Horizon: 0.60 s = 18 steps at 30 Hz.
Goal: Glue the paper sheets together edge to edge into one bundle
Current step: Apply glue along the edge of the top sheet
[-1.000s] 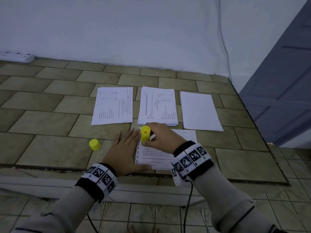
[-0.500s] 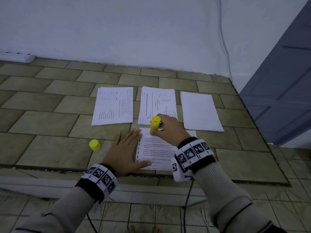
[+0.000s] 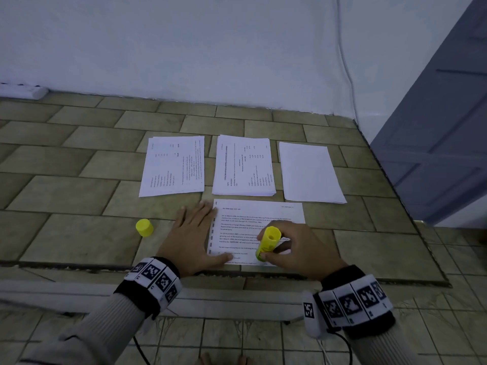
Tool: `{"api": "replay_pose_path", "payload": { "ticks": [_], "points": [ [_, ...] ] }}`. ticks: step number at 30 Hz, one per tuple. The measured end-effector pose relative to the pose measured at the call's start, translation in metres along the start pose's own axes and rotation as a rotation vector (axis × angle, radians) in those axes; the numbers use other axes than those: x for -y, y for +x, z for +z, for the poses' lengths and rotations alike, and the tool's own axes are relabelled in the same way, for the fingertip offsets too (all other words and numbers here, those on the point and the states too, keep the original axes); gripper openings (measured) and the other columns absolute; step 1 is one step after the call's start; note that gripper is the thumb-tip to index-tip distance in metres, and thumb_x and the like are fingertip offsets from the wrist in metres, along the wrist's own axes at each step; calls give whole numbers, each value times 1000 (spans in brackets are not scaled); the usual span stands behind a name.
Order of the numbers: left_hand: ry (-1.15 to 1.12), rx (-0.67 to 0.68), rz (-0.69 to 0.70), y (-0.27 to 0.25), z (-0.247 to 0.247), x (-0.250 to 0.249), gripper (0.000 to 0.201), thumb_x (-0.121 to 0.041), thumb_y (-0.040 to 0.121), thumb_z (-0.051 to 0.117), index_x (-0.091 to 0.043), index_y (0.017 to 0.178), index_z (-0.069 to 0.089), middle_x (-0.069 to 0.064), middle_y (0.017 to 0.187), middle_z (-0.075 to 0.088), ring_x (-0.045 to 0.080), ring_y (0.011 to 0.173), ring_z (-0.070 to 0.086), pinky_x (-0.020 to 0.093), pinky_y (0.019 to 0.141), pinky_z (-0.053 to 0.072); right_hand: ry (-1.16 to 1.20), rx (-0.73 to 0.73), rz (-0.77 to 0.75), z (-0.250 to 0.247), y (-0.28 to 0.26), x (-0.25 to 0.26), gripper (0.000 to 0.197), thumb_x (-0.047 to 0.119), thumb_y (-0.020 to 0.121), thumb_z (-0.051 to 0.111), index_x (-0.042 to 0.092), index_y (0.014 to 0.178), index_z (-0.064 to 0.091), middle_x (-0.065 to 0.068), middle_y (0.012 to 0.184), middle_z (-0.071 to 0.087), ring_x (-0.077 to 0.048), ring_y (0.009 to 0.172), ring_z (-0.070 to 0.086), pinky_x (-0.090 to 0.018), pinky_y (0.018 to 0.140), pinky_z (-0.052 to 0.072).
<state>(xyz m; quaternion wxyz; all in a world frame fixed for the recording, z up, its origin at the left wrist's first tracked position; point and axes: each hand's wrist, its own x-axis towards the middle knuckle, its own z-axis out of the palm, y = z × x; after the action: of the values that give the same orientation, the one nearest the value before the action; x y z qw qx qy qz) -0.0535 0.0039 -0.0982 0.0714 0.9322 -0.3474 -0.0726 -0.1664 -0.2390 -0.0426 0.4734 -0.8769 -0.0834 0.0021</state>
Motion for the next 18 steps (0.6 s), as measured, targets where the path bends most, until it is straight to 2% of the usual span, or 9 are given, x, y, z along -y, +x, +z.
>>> {"api": "replay_pose_path", "payload": {
  "ticks": [3,9,12,13,16,18],
  "points": [
    [-6,-11,2,0,1,0,128,-100,59,8,-15,156,9,-2,163,1,7,148,-11,44,120,-10,-23,10,-30,3,2,2,21,21,79,75,14,98,69,4,98,68,-12,89,63,-36,77,55],
    [10,16,3,0,0,0,129,-100,58,5,-17,156,4,-3,163,-6,7,147,-15,43,119,-13,-63,10,15,-4,24,3,18,14,78,75,11,94,68,-1,96,67,-12,87,63,-28,73,57],
    [9,20,6,1,1,1,130,-100,57,5,-16,156,3,-3,163,-7,8,147,-15,43,119,-14,-97,1,36,-14,43,1,15,11,78,76,5,88,67,0,95,69,-7,85,62,-14,71,51],
    [8,16,9,1,1,1,130,-100,57,4,-15,156,3,-3,163,-7,8,147,-15,43,119,-14,-102,-5,41,-18,50,0,14,11,78,76,4,86,66,0,95,69,-7,85,63,-13,71,51],
    [11,16,14,1,1,1,131,-101,57,4,-14,156,4,-2,163,-7,9,147,-15,43,119,-14,-125,-27,40,-25,71,-8,14,9,77,75,5,79,62,-7,91,69,-18,86,65,-26,75,54],
    [11,18,15,1,1,2,131,-100,58,5,-14,156,3,-2,163,-8,9,148,-15,42,119,-15,-154,-53,56,-28,84,-13,13,8,76,74,5,78,61,-7,90,69,-21,84,64,-24,74,51]
  ]
}}
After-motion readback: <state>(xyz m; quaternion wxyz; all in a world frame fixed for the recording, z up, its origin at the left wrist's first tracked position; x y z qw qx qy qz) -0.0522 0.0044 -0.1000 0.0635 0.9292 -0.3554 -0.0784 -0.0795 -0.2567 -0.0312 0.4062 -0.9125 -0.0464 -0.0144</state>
